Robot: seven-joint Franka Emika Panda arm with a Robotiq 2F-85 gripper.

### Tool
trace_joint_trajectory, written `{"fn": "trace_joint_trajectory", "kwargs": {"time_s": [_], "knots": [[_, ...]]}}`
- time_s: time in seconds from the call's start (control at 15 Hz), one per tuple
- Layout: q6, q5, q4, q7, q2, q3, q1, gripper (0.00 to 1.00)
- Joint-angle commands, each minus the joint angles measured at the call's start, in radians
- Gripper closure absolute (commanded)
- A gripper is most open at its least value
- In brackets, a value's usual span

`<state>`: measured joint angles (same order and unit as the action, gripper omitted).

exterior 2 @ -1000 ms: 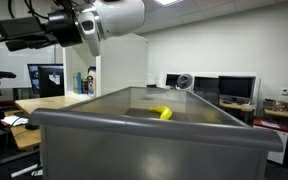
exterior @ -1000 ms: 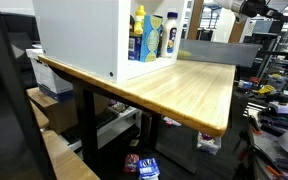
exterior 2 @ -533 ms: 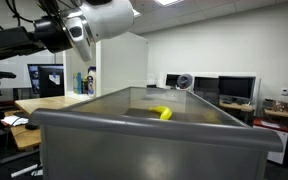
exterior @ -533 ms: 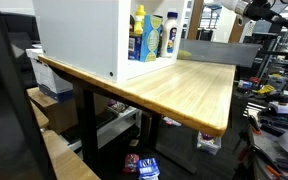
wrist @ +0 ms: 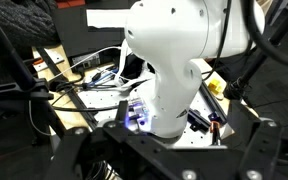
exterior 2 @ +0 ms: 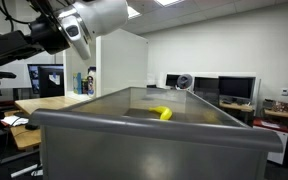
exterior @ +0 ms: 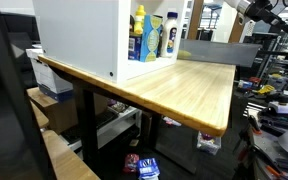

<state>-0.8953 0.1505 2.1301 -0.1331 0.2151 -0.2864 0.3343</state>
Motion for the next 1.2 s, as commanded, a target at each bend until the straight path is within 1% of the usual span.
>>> {"fn": "trace_joint_trajectory", "kwargs": {"time_s": [0.0,0.33,0.73,1.13], "knots": [[-0.046,-0.003,0.06,0.026,0.062,-0.013,-0.018,0.0],[-0.058,-0.001,0.099,0.029,0.097,-0.016,-0.017,0.0],[-0.032,0.01,0.14,0.047,0.123,-0.019,-0.013,0.0],[-0.033,-0.007,0.177,0.079,0.147,-0.021,-0.01,0.0]]}}
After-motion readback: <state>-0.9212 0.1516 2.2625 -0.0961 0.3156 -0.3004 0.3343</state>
